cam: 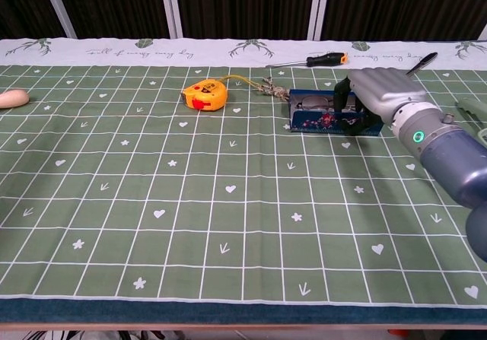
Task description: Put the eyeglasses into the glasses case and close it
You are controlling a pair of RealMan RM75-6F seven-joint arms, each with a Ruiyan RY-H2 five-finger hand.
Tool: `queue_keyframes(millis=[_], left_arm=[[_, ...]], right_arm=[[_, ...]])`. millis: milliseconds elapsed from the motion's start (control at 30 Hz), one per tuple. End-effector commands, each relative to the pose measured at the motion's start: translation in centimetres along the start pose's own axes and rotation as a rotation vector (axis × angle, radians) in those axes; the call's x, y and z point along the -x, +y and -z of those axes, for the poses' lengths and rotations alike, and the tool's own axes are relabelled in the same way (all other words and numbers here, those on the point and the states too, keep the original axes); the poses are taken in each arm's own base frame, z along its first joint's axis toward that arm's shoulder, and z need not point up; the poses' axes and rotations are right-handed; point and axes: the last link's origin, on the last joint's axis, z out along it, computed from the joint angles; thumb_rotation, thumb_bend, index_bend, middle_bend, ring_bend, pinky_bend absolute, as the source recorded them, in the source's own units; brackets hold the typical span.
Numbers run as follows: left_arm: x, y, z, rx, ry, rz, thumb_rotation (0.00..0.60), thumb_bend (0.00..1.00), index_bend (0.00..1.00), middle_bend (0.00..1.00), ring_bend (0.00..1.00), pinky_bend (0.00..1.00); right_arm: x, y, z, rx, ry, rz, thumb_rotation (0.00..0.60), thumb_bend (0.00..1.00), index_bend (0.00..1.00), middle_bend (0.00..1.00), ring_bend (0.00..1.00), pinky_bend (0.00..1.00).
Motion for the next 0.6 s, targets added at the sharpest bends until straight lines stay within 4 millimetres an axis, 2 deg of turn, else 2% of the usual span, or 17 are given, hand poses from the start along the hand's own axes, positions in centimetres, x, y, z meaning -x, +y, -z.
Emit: queue_keyframes(millis=[33, 300, 600], left_arm=[[-0.01, 0.00, 0.00, 0.000, 0.000, 0.001, 0.600, 0.31, 0.13, 0.00, 0.00, 0.00], [0.00, 0.03, 0.00, 0.001, -0.001, 0.002, 0.600, 0.31, 0.13, 0.00, 0.00, 0.00], [-0.01, 0.05, 0.02, 0.001, -0.001, 0.003, 0.600, 0.31, 0.14, 0.00, 0.00, 0.00]], right_arm=[[0.05, 0.08, 0.09, 0.002, -0.004, 0.000, 0.600, 0.50, 0.55, 0.39, 0.45, 0.50], [-0.04, 0.02, 0.21, 0.003, -0.012, -0.015, 0.600, 0.51, 0.57, 0.39, 0.45, 0.50], [-0.49, -0.24, 0.48, -0.004, -0.011, -0.043, 0.600, 0.51, 0.65, 0.39, 0.45, 0.50]])
